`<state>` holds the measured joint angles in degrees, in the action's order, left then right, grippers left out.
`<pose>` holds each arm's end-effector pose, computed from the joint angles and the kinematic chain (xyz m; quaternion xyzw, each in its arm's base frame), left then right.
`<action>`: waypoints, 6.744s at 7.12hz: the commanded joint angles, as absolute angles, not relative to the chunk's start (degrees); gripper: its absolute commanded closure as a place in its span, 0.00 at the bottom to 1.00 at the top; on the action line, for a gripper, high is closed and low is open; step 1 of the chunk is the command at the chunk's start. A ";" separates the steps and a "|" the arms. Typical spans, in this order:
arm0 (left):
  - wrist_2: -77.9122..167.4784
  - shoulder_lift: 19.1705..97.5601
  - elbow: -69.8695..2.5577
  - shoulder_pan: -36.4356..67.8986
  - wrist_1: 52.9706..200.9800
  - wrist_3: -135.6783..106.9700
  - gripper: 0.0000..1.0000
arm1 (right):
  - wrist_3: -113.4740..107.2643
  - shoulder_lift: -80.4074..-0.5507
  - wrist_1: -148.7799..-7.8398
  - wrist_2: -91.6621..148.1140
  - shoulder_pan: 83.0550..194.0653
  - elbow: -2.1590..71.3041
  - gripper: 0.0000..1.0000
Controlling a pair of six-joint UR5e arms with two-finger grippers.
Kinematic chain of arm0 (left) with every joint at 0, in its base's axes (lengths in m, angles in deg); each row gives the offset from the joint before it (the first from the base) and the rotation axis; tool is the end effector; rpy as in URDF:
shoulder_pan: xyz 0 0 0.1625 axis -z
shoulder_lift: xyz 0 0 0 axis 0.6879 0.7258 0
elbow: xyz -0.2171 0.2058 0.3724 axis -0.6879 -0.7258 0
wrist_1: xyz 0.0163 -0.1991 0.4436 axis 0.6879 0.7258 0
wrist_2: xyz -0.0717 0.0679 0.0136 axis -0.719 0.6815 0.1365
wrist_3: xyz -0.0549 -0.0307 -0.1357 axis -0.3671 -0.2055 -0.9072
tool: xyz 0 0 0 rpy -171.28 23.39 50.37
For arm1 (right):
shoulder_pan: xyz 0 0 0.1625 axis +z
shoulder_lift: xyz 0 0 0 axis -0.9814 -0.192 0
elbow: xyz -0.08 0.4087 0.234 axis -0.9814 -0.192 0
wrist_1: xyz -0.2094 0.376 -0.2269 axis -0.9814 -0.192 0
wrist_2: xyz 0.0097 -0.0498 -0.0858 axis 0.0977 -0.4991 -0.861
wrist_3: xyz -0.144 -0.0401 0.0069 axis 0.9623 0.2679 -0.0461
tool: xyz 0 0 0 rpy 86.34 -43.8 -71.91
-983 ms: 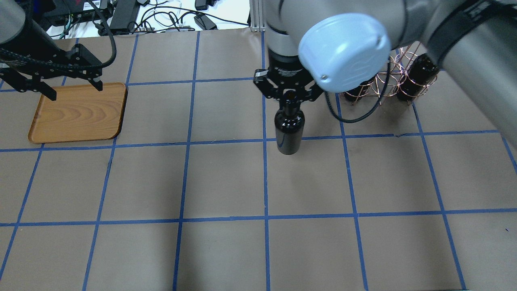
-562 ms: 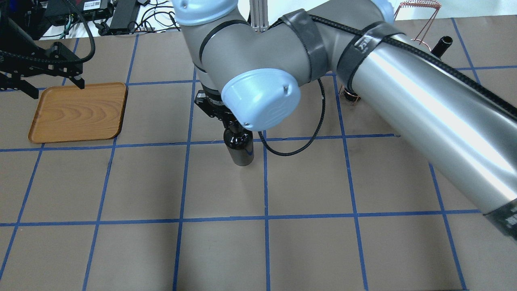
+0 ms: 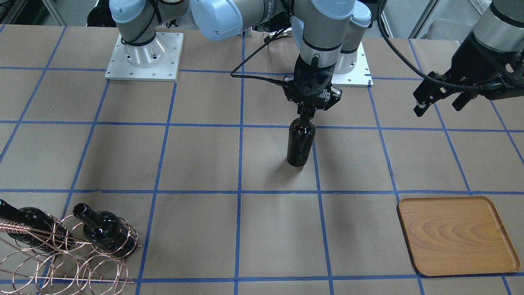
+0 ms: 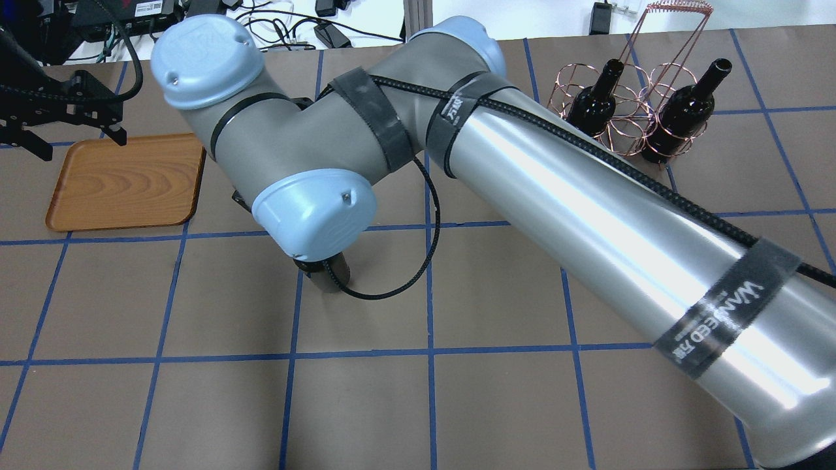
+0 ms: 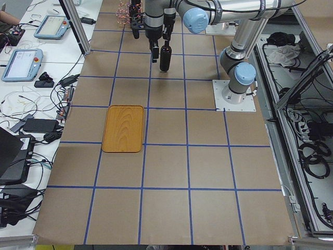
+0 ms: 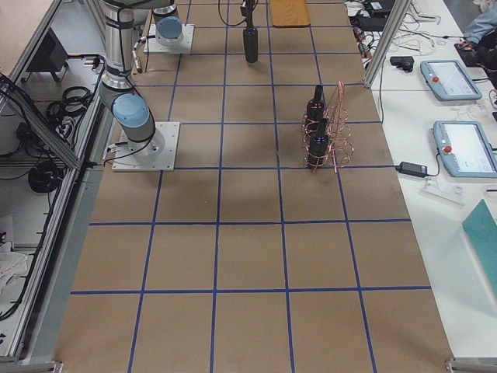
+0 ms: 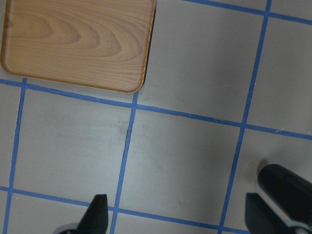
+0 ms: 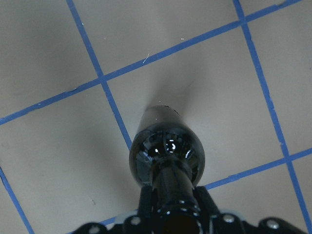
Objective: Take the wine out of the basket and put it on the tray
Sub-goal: 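Carry the bottle toward the left arm and set it on the table, then release the bottle and withdraw the right gripper while the left gripper reaches toward it, then grasp the standing bottle neck with the left gripper, then carry the bottle with the left gripper and lay it on the wooden tray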
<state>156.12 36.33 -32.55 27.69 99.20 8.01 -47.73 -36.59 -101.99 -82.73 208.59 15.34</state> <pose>0.0533 -0.5705 0.5187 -0.0976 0.9946 -0.0350 0.0065 0.5951 -0.5004 0.3907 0.1857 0.9822 -0.0010 0.0295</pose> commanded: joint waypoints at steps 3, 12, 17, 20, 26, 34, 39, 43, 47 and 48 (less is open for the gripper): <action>156.05 36.31 -32.69 27.64 99.29 8.02 0.00 | -49.89 -35.36 -102.89 -82.69 209.97 14.35 0.88; 152.03 36.23 -33.30 30.09 99.73 7.24 0.00 | -39.03 -46.84 -92.14 -80.31 201.93 15.49 0.00; 152.71 35.52 -36.97 43.52 99.47 4.17 0.00 | 0.66 -59.32 -77.85 -81.63 175.91 19.86 0.00; 153.85 36.40 -41.81 50.04 96.67 0.21 0.00 | 2.06 -66.12 -90.56 -85.94 174.38 30.25 0.00; 155.88 37.80 -48.24 51.28 93.49 0.02 0.08 | 2.41 -66.21 -97.15 -85.76 174.47 29.74 0.00; 156.40 37.80 -45.45 50.85 94.19 0.55 1.00 | 2.50 -60.58 -95.96 -85.76 173.67 22.79 0.00; 156.84 46.40 -26.39 37.97 101.65 10.00 1.00 | 2.50 -60.85 -95.87 -85.32 173.85 22.79 0.00; 156.84 54.57 -17.15 24.24 102.45 23.99 1.00 | 2.50 -61.02 -95.69 -85.24 174.03 22.88 0.00; 160.18 62.14 -9.84 18.69 101.40 32.80 1.00 | 2.50 -61.20 -95.69 -85.24 174.11 23.23 0.00; 160.27 63.45 -9.66 17.72 100.09 34.46 1.00 | 2.50 -61.20 -95.61 -85.41 174.11 23.23 0.00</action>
<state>159.96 61.75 -10.25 18.92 101.27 32.73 2.50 -61.19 -95.67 -85.28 174.11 23.21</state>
